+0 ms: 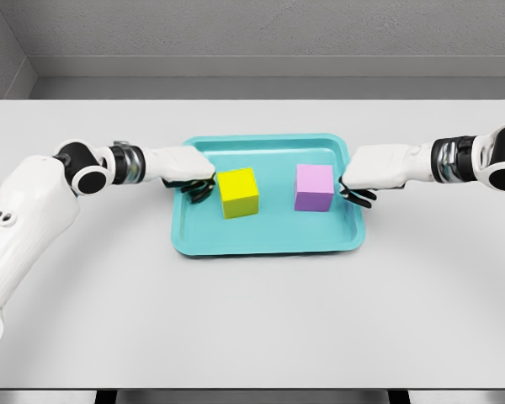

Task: Push two cubes

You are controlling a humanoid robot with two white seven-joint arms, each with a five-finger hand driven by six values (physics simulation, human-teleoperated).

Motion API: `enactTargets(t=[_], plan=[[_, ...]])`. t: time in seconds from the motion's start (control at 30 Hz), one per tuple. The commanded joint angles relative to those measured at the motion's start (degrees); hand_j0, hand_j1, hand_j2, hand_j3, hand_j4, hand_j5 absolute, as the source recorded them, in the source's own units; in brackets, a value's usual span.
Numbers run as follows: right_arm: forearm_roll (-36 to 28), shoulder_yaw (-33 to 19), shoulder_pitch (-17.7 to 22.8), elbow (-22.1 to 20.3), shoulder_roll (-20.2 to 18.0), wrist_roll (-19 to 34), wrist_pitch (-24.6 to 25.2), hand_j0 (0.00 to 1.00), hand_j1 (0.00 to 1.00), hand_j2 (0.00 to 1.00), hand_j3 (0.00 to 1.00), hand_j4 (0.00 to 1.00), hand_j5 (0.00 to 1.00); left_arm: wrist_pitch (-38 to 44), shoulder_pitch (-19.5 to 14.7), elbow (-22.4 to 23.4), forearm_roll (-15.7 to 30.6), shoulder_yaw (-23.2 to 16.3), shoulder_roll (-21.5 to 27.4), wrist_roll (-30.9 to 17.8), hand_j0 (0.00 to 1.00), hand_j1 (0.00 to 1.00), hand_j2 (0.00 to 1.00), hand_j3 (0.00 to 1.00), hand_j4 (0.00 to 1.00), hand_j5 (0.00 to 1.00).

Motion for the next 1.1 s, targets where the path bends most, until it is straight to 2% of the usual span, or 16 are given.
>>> enactTargets(t=[0.0, 0.1, 0.17, 0.27, 0.33, 0.37, 0.43, 0.67, 0.77, 1.07], plan=[[-0.15, 0.21, 0.00, 1.48, 0.09, -0.01, 0.13, 0.02, 0.02, 0.02, 0.02, 0.02, 0.02, -0.62, 0.00, 0.56, 2.76, -0.22, 0.41, -0.96, 0.00, 0.00, 0.00, 0.00, 0.00, 0.00], [0.02, 0.91, -0.09, 1.92, 0.18, -0.01, 0.13, 0.02, 0.02, 0.02, 0.02, 0.02, 0.02, -0.62, -0.35, 0.92, 9.08, -0.04, 5.24, -0.96, 0.00, 0.00, 0.00, 0.00, 0.00, 0.00], [0.11, 0.91, -0.53, 3.59, 1.41, -0.01, 0.13, 0.02, 0.02, 0.02, 0.02, 0.02, 0.02, -0.62, -0.35, 0.83, 10.58, -0.22, 5.78, -0.96, 0.00, 0.00, 0.00, 0.00, 0.00, 0.00], [1.07, 1.00, -0.79, 4.38, 2.20, -0.01, 0.13, 0.02, 0.02, 0.02, 0.02, 0.02, 0.02, -0.62, -0.35, 0.92, 10.41, -0.74, 5.60, -0.96, 0.00, 0.00, 0.00, 0.00, 0.00, 0.00], [1.43, 1.79, -1.05, 6.05, 3.61, -0.01, 0.13, 0.02, 0.02, 0.02, 0.02, 0.02, 0.02, -0.62, -0.35, 0.39, 10.32, -4.35, 5.42, -0.96, 0.00, 0.00, 0.00, 0.00, 0.00, 0.00], [1.43, 1.88, -1.32, 6.23, 3.61, -0.01, 0.13, 0.02, 0.02, 0.02, 0.02, 0.02, 0.02, -0.62, -0.35, -1.63, 10.32, -5.58, 5.60, -0.96, 0.00, 0.00, 0.00, 0.00, 0.00, 0.00], [1.52, 2.23, -1.32, 6.93, 4.04, -0.01, 0.13, 0.02, 0.02, 0.02, 0.02, 0.02, 0.02, -0.62, -0.35, -1.90, 10.14, -7.34, 5.51, -0.96, 0.00, 0.00, 0.00, 0.00, 0.00, 0.00], [1.52, 3.55, -1.76, 9.92, 4.92, -0.01, 0.13, 0.02, 0.02, 0.02, 0.02, 0.02, 0.02, -0.62, -0.79, -1.98, 10.05, -7.69, 4.98, -0.96, 0.00, 0.00, 0.00, 0.00, 0.00, 0.00], [1.52, 3.64, -1.85, 10.10, 5.80, -0.01, 0.13, 0.02, 0.02, 0.02, 0.02, 0.02, 0.02, -0.62, -1.23, -3.65, 10.14, -7.69, 4.81, -0.96, 0.00, 0.00, 0.00, 0.00, 0.00, 0.00], [3.36, 4.07, -2.20, 10.54, 8.00, -0.01, 0.13, 0.02, 0.02, 0.02, 0.02, 0.02, 0.02, -0.62, -2.73, -2.78, 10.14, -7.16, 3.75, -0.96, 0.00, 0.00, 0.00, 0.00, 0.00, 0.00]])
